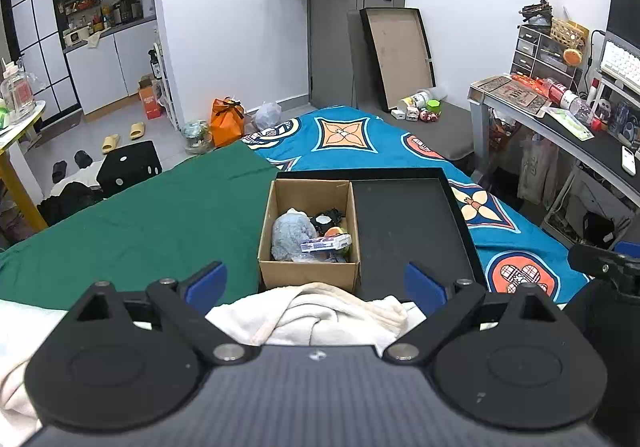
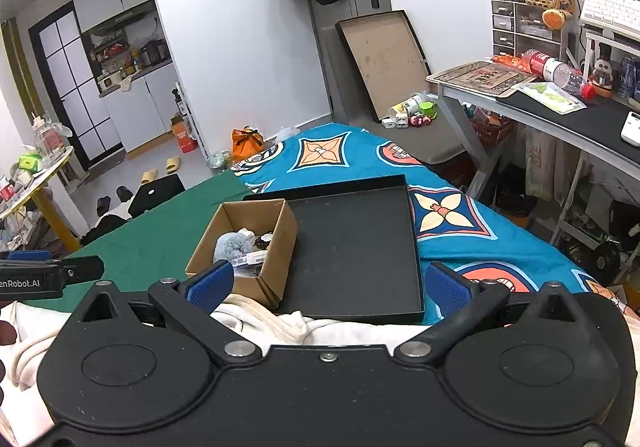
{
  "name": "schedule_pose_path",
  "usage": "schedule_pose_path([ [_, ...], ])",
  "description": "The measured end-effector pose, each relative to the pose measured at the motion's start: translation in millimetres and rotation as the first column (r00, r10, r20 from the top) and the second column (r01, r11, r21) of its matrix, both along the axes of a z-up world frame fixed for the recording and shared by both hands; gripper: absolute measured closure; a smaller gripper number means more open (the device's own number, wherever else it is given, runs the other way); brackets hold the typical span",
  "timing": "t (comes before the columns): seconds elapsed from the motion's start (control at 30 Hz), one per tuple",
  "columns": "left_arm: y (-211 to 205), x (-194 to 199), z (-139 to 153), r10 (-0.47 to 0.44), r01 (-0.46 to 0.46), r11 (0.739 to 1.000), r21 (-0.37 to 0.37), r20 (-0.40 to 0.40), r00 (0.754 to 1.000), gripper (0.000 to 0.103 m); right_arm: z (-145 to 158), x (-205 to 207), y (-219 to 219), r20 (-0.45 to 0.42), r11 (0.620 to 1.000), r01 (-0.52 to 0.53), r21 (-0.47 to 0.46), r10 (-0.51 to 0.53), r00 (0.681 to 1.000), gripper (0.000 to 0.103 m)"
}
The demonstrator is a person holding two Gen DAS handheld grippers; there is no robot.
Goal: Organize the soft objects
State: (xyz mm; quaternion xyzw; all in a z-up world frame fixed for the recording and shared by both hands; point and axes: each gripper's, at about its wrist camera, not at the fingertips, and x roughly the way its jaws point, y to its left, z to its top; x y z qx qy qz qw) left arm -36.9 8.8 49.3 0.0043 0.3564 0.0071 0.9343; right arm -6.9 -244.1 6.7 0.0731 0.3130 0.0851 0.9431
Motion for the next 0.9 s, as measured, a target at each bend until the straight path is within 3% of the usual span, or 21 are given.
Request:
schedule_pose_path([
  [0.9, 4.8, -5.5, -3.4, 0.010, -0.010, 1.000, -0.007, -0.001, 1.000, 0.008, -3.1, -1.8, 0.7, -0.014, 1.000, -0.005, -0.005, 0.005, 1.000, 0.000],
])
